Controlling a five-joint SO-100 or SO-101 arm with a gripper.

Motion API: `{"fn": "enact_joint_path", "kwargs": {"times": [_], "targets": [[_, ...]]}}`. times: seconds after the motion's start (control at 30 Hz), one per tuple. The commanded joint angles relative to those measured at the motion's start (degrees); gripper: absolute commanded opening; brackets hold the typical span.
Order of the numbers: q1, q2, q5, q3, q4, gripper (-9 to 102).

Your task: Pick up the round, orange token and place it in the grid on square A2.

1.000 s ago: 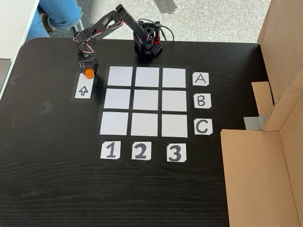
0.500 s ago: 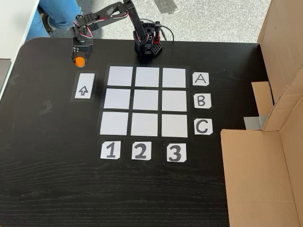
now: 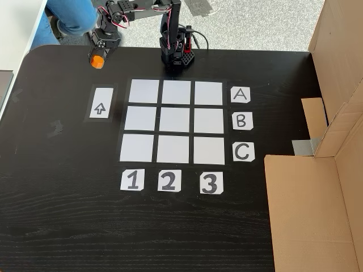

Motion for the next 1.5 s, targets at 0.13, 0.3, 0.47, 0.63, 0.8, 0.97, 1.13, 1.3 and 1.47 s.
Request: {"fn": "enact_joint_path", "kwargs": {"times": [0.13, 0.3, 0.47, 0.63, 0.8, 0.97, 1.13, 1.3, 1.47], "targets": [[-11.3, 15.8, -1.9, 11.5, -0.2, -1], [-21.9, 22.9, -9.4, 18.2, 0.3, -1], [-28.1, 27.2, -17.2, 22.4, 1.0, -1], [-34.1, 30.8, -29.0, 25.5, 5.7, 0], [-37.4, 34.0, -37.7, 31.0, 8.3, 0], [-39.2, 36.5, -47.6, 37.1, 10.0, 0], [-39.4, 38.1, -55.2, 41.0, 10.0, 0], [-40.8, 40.1, -62.1, 46.1, 7.9, 0], [-45.0, 40.0, -62.1, 52.0, 1.6, -1]]}}
